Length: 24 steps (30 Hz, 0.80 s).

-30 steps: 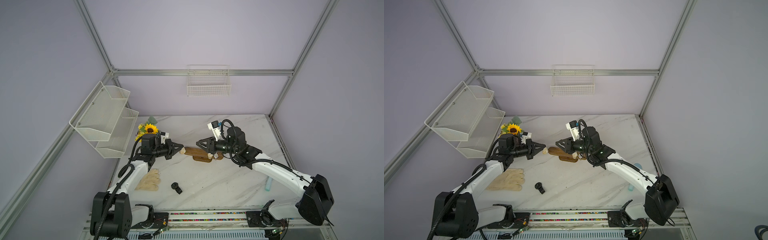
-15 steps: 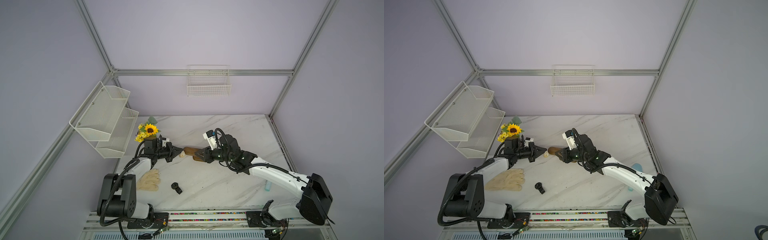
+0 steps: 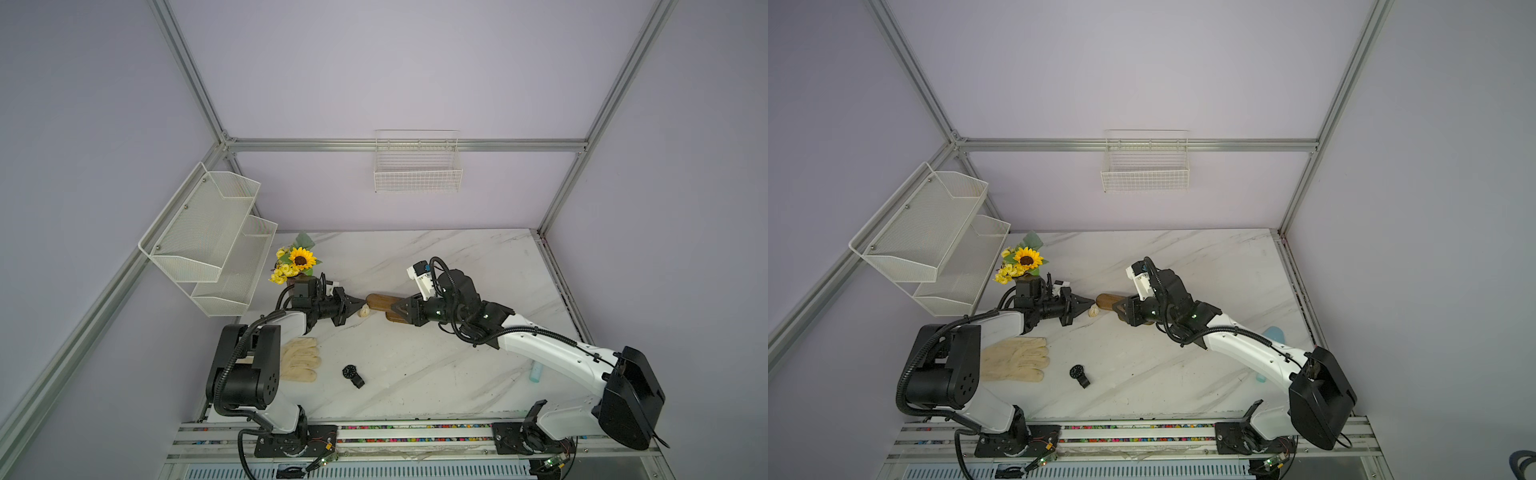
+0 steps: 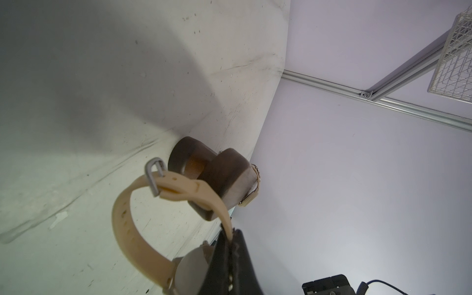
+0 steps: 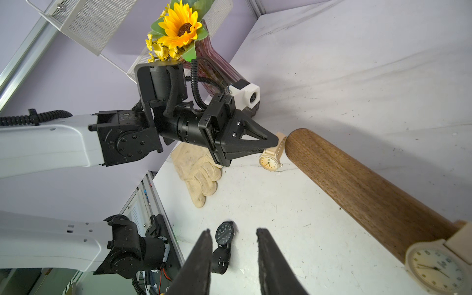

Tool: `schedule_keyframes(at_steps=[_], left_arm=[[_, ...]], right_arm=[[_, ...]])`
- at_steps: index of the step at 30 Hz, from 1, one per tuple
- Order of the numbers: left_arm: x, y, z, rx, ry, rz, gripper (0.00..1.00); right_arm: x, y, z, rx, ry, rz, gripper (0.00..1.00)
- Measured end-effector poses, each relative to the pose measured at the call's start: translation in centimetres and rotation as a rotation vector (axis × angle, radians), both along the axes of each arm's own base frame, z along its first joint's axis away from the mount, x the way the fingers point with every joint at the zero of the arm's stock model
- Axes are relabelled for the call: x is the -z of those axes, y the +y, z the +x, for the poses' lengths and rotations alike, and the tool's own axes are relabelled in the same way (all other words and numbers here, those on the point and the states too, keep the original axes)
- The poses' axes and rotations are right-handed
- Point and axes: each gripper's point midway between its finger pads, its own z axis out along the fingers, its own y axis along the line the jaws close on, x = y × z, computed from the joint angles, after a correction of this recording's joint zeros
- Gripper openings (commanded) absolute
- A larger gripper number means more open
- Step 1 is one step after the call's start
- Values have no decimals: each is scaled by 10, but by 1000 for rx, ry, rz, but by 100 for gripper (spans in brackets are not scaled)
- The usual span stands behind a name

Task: Place watch on stand
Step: Place the watch on the stand.

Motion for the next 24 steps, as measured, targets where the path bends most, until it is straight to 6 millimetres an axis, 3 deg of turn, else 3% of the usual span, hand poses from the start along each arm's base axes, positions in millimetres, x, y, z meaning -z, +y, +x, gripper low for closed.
schedule_keyframes(at_steps=[9, 19, 24], left_arm=[[7, -1, 8, -8, 16, -24, 0], [-15, -3, 25, -13, -45, -47, 0], [-15, -3, 27, -14, -49, -52, 0]], right_arm=[[14, 2, 2, -3, 18, -29, 33], [34, 4, 7, 4, 45, -68, 32], [55, 2, 21, 50, 73, -133, 31]])
